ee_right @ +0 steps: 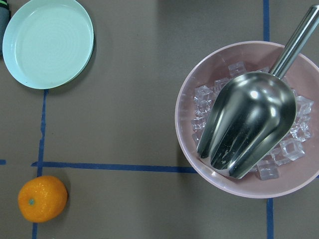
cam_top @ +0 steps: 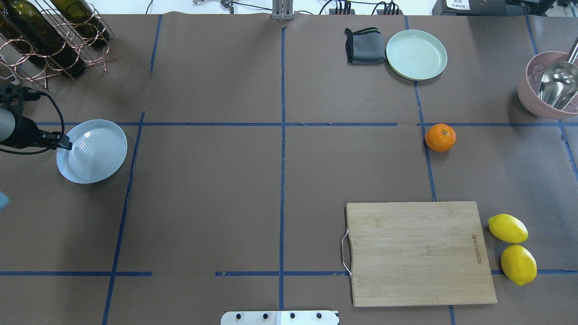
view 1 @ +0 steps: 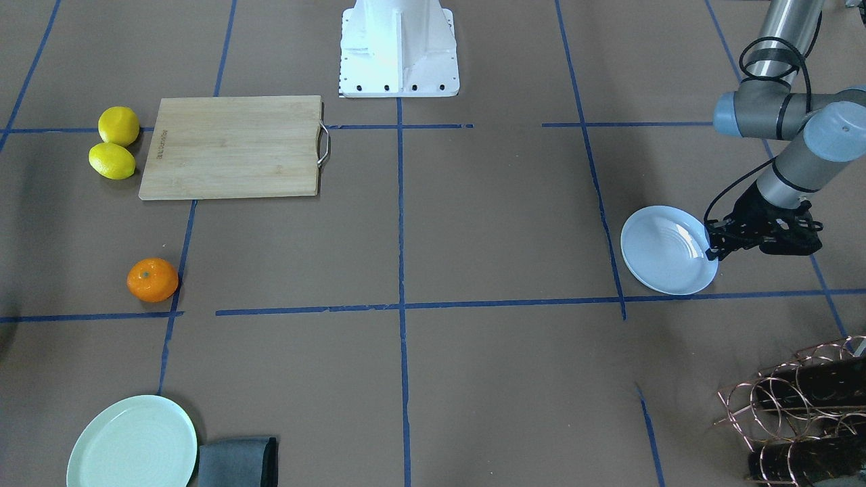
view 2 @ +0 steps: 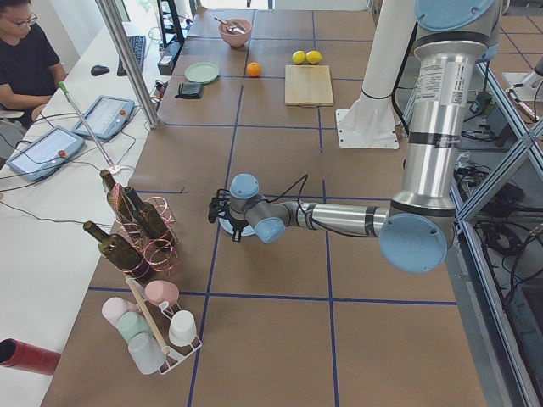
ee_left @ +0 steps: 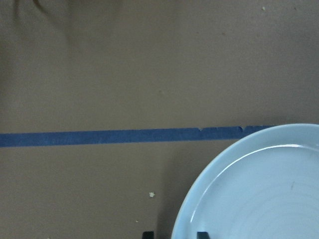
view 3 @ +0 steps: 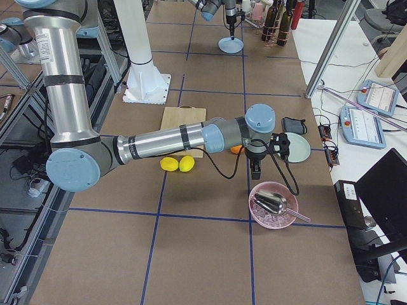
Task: Pick orange to plate
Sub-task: 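Lower the left gripper and pinch the light blue plate's rim, then lift the plate with the left gripper to table center while right arm reaches toward orange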
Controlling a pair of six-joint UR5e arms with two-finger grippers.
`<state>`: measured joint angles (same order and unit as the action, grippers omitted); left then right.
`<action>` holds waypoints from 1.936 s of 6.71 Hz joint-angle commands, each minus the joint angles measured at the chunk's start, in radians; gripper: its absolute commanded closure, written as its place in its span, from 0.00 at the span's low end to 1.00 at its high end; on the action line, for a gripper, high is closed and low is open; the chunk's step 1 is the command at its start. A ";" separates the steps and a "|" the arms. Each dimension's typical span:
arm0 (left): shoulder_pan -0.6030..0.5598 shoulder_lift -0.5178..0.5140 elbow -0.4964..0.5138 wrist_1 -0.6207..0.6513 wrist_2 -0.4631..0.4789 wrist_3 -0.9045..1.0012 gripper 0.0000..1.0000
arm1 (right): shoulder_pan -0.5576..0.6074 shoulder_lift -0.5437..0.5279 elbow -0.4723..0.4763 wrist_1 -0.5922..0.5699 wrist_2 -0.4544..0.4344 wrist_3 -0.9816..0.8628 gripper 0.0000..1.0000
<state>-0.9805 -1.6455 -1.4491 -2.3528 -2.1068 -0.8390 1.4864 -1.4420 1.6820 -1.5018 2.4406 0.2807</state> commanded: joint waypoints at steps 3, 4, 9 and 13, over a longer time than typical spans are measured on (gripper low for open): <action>-0.006 0.041 -0.084 0.010 -0.036 0.009 1.00 | -0.001 0.000 -0.001 0.000 0.000 0.000 0.00; -0.010 0.055 -0.111 0.010 -0.130 0.012 1.00 | 0.000 0.000 -0.001 0.000 0.000 0.000 0.00; -0.118 -0.104 -0.180 0.194 -0.277 -0.141 1.00 | -0.006 0.000 0.001 0.005 0.020 0.024 0.00; 0.240 -0.394 -0.155 0.196 -0.045 -0.723 1.00 | -0.240 0.023 0.082 0.168 -0.011 0.474 0.00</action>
<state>-0.8411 -1.9675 -1.6137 -2.1575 -2.2236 -1.4312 1.3149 -1.4248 1.7555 -1.4232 2.4443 0.5997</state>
